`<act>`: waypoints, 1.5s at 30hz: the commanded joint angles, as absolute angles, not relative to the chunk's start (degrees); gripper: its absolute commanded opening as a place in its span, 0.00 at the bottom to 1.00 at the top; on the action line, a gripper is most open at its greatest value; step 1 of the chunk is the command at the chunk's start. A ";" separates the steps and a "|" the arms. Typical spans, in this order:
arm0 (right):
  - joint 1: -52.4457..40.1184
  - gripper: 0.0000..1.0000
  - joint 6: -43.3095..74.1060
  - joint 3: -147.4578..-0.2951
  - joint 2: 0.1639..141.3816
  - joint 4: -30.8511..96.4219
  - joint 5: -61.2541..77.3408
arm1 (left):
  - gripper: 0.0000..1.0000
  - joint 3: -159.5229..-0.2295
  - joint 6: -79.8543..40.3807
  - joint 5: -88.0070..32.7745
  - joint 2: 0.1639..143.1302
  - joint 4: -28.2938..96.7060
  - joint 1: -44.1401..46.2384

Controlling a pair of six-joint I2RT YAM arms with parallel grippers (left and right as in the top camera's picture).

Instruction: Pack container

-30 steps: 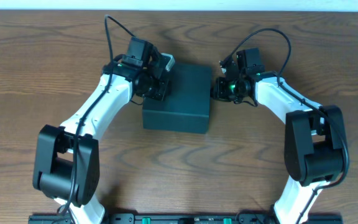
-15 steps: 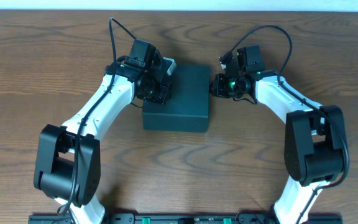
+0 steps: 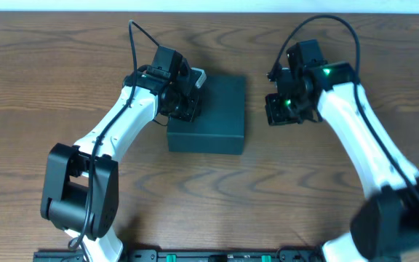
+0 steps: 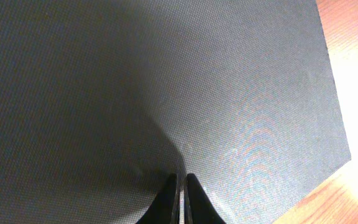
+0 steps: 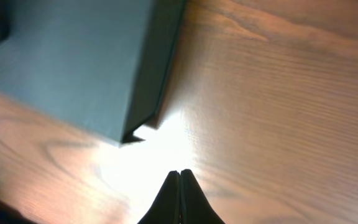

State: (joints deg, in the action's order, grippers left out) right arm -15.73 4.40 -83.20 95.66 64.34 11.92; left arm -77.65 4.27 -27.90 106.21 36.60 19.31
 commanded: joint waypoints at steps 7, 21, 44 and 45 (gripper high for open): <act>-30.26 0.02 11.22 -67.42 92.36 55.92 0.49 | 0.06 -77.71 3.86 -26.37 108.47 37.26 19.53; -34.28 0.01 26.22 -50.26 92.38 23.03 13.08 | 0.06 -77.71 3.79 -26.39 108.47 37.28 19.53; -37.95 0.02 38.00 -48.34 98.37 5.08 4.14 | 0.06 -77.71 3.64 -26.39 108.47 38.35 19.53; -37.95 0.02 38.65 -48.34 98.37 5.08 2.74 | 0.06 -77.71 3.64 -26.39 108.47 38.35 19.53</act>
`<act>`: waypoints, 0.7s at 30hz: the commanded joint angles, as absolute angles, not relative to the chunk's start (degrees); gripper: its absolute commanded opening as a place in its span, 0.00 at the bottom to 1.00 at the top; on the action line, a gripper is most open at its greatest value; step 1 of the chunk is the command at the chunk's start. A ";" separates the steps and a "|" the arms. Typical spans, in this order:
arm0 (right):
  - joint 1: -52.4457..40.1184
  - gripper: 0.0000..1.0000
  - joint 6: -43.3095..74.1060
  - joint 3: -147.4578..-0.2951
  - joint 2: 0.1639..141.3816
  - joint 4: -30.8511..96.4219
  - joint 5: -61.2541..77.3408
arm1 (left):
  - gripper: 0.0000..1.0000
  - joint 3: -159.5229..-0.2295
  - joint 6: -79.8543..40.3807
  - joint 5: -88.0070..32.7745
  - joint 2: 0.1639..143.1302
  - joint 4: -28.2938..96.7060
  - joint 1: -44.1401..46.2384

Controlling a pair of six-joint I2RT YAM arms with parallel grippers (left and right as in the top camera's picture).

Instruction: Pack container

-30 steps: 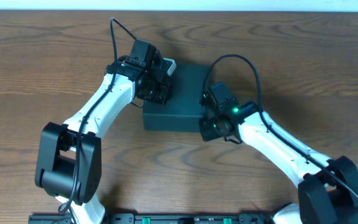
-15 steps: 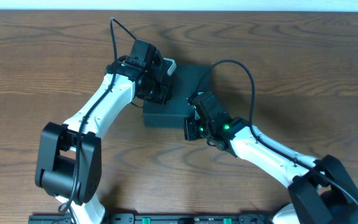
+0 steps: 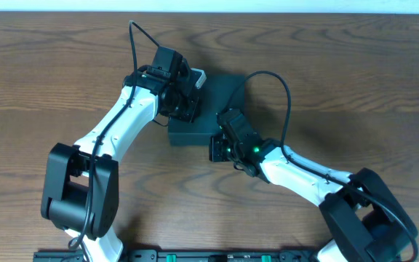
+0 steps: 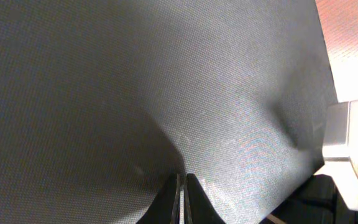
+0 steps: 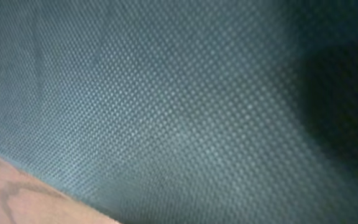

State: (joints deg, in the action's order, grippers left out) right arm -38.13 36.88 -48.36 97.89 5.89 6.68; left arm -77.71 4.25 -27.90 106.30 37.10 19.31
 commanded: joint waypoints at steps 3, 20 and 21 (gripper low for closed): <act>-37.95 0.02 38.79 -48.34 98.37 4.97 1.19 | 0.06 -77.71 3.64 -26.39 108.47 38.35 19.53; -33.67 0.02 25.58 -55.46 73.21 22.20 2.79 | 0.06 -79.22 3.05 -26.37 107.44 39.24 19.49; -32.29 0.02 24.40 -55.46 70.94 22.61 2.81 | 0.06 -79.88 2.57 -26.35 106.96 39.70 19.46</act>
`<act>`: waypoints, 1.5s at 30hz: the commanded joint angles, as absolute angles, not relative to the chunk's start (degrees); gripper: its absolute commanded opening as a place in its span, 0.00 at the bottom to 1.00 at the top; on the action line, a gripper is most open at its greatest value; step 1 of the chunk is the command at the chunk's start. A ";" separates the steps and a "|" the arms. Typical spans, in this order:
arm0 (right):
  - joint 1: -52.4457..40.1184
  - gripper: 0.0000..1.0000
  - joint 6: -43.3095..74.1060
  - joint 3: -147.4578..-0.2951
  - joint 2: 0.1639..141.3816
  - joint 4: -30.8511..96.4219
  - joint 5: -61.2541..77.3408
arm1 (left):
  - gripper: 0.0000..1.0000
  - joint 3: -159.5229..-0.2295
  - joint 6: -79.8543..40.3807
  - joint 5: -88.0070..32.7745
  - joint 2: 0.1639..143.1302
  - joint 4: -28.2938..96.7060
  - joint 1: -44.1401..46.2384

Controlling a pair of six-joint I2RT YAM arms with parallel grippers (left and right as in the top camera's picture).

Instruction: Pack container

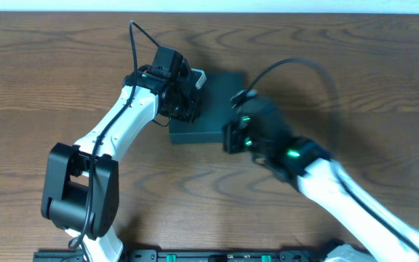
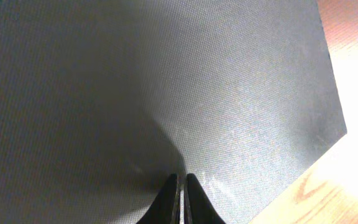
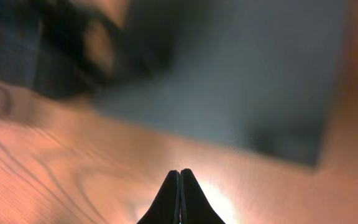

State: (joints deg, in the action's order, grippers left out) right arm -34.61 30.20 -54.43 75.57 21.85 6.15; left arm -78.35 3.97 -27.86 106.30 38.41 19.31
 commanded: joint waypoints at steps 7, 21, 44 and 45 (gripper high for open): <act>-22.70 0.02 19.92 -55.46 60.97 28.23 3.46 | 0.06 -84.51 -0.01 -22.24 96.42 41.74 19.11; -21.78 0.99 19.66 -55.44 59.70 34.02 3.44 | 0.95 -84.53 -0.23 -17.54 79.35 45.82 18.90; -21.78 0.99 19.66 -55.44 59.90 37.58 3.42 | 0.95 -84.49 1.69 -12.25 79.44 46.52 18.87; -21.78 0.99 19.64 -55.44 59.90 37.58 3.42 | 0.95 -84.49 1.72 -12.25 79.44 46.54 18.90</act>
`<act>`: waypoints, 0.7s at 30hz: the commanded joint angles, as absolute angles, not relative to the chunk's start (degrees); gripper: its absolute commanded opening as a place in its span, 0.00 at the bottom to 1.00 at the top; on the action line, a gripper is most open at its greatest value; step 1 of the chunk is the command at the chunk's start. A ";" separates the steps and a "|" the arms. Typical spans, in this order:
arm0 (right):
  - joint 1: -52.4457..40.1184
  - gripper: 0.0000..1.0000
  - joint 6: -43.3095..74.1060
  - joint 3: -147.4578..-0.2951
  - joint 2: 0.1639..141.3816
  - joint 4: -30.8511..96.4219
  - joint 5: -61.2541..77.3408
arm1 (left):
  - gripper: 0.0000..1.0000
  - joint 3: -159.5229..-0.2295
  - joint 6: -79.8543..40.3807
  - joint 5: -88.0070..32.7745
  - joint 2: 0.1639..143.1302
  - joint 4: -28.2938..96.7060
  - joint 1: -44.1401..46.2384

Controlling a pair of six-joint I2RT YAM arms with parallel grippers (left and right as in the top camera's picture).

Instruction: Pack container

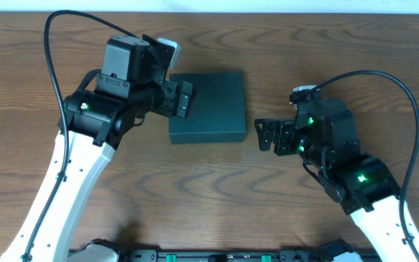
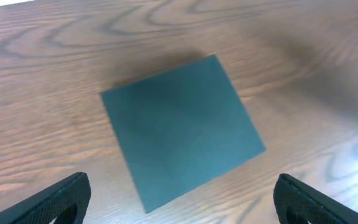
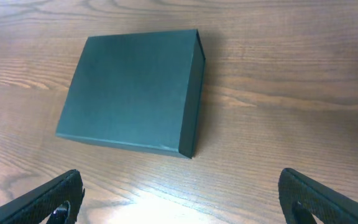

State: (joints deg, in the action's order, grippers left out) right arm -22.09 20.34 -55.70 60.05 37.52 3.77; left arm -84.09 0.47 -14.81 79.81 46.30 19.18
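A closed dark green box (image 1: 208,106) lies flat on the wooden table (image 1: 209,196), with its lid on. It shows whole in the left wrist view as the box (image 2: 182,127) and in the right wrist view as the box (image 3: 132,93). My left gripper (image 1: 182,100) hangs open just left of the box, raised above the table, with nothing between its fingers (image 2: 64,196). My right gripper (image 1: 268,135) stands open to the right of the box, apart from it, and holds nothing between its fingers (image 3: 55,199).
Black cables loop off both arms over the table. A dark rail (image 1: 217,256) runs along the front edge. A white wall strip (image 1: 209,6) lines the far edge.
Both grippers have opened wide and drawn back from the box. The left gripper was shut with its tips on the lid; the right was shut low at the box's front right.
My left gripper was shut, tips pressed on the box lid, and my right was shut beside the box's right edge. Then the right gripper was down against the box's front, then just off its front right corner. Now both are open and clear of the closed box.
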 commanded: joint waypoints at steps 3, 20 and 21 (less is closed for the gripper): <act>-21.78 0.99 19.66 -55.44 59.90 37.58 3.42 | 0.95 -84.49 1.72 -11.00 79.11 47.83 18.87; -21.78 0.99 19.64 -55.44 59.90 37.58 3.42 | 0.95 -69.67 -0.45 2.83 55.51 40.49 3.29; -21.78 0.99 19.64 -55.44 59.90 37.58 3.42 | 0.95 -65.98 -0.45 2.00 53.04 38.28 2.28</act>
